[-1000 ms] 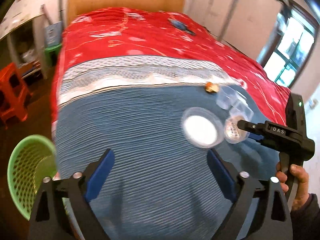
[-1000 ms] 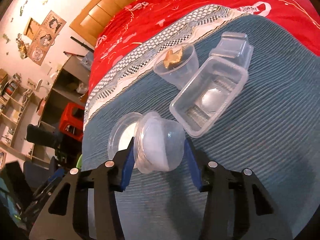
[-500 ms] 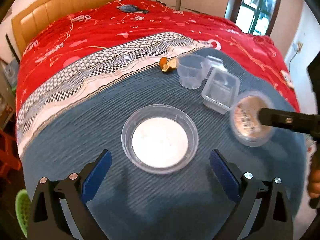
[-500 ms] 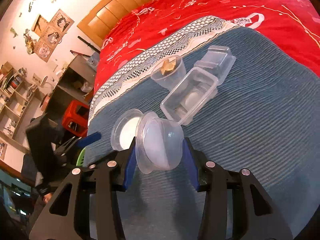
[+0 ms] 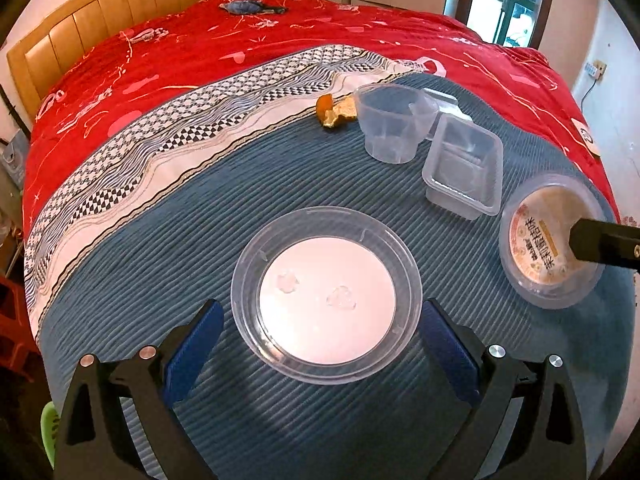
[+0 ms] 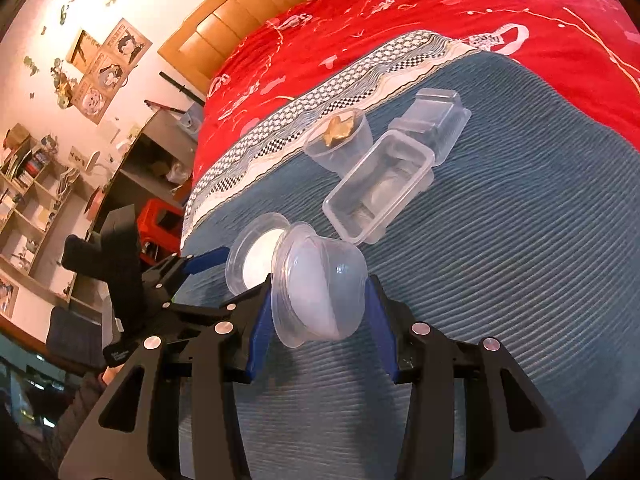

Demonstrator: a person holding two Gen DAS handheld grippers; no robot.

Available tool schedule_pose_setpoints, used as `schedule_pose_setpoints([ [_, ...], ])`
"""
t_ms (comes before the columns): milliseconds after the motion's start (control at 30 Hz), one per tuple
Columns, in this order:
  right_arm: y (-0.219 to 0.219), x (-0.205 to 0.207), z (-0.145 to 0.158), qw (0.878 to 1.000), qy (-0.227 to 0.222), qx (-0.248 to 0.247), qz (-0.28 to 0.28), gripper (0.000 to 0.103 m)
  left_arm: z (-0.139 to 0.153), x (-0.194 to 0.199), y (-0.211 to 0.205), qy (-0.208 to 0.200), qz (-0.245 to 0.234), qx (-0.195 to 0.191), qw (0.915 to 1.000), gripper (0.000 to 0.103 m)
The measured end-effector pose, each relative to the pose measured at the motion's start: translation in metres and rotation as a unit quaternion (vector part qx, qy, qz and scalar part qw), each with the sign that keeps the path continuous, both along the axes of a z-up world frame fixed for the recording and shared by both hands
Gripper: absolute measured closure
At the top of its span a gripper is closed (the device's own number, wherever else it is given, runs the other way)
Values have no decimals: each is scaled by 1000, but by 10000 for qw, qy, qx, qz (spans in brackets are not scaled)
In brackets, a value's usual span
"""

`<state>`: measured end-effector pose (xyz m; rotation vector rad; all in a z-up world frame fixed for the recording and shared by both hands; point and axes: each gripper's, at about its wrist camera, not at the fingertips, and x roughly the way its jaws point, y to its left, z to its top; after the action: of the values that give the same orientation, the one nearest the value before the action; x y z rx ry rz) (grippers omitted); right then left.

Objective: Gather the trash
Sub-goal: 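Grasp the clear dome container with the right tool while the left tool grasps the round clear container, then carry both containers over the green wastebasket and open both tools to drop them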

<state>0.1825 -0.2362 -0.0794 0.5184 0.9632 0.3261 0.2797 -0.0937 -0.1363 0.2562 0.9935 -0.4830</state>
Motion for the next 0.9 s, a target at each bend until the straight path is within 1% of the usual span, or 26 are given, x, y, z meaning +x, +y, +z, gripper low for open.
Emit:
schedule_pose_setpoints([
  [33, 1, 0, 0, 10000, 1, -9, 5, 59, 0, -1, 0, -19, -24, -41, 10000, 13],
  [67, 1, 0, 1, 10000, -3, -14, 7, 59, 0, -2, -1, -35, -26, -52, 10000, 15],
  [167, 2, 0, 2, 10000, -15, -12, 18, 59, 5, -9, 1, -198, -4, -101, 9998, 16],
  [267, 6, -1, 5, 10000, -37, 8, 55, 59, 12, -15, 9, -267, 125, -175, 9994, 16],
  [367, 14, -2, 9, 9998, -96, 28, 144, 59, 26, -24, 28, -355, 365, -380, 9980, 16],
  [500, 35, -2, 18, 9992, -177, 83, 363, 59, 48, -43, 63, -510, 766, -592, 9940, 16],
  [633, 63, -2, 26, 9976, -243, 108, 642, 59, 68, -65, 105, -699, 1232, -717, 9873, 16],
  [700, 82, 0, 29, 9962, -257, 186, 817, 59, 76, -78, 127, -806, 1482, -689, 9833, 16],
  [833, 119, 1, 36, 9926, -304, 197, 1156, 59, 87, -105, 181, -949, 2033, -700, 9720, 16],
  [900, 141, 3, 38, 9899, -307, 189, 1369, 59, 89, -117, 206, -1008, 2304, -635, 9658, 16],
])
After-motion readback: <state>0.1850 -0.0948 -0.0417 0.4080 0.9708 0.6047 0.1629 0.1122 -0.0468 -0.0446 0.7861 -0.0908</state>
